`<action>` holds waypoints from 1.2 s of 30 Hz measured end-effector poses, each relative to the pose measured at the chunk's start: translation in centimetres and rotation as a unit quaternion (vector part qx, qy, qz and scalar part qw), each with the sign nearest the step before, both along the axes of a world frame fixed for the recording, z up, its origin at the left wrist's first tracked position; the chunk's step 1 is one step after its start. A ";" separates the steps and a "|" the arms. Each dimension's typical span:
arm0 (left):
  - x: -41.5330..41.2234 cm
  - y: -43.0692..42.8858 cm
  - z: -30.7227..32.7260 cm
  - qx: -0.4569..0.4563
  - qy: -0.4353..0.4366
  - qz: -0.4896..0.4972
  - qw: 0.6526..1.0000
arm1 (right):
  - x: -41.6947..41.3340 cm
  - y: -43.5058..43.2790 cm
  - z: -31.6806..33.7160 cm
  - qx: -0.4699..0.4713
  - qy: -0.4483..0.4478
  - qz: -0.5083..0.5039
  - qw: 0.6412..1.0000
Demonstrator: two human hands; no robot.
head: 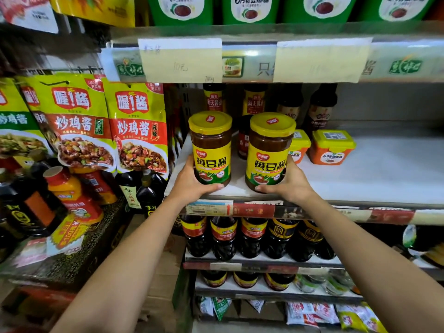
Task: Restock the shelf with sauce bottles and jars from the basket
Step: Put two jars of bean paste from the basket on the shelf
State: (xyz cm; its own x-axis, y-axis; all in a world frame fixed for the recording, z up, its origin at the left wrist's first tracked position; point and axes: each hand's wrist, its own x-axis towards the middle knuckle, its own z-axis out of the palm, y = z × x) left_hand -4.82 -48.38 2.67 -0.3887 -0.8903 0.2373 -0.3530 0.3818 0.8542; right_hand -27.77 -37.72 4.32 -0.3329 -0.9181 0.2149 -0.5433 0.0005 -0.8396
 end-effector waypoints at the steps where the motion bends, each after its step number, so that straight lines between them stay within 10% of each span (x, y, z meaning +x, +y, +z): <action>1: -0.1 0.0 -0.1 0.003 0.001 0.004 1.000 | 0.0 0.0 -0.1 -0.002 0.002 0.002 1.000; 36: -0.3 -0.2 0.0 0.025 -0.003 0.019 0.999 | -0.3 0.0 0.1 0.015 0.019 0.003 1.000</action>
State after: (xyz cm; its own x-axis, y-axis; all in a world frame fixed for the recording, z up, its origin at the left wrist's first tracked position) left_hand -5.13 -48.59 2.72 -0.3553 -0.9154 0.1891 -0.3725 0.3242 0.8695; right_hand -28.08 -37.73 4.41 -0.3197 -0.9263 0.1994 -0.5740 0.0219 -0.8185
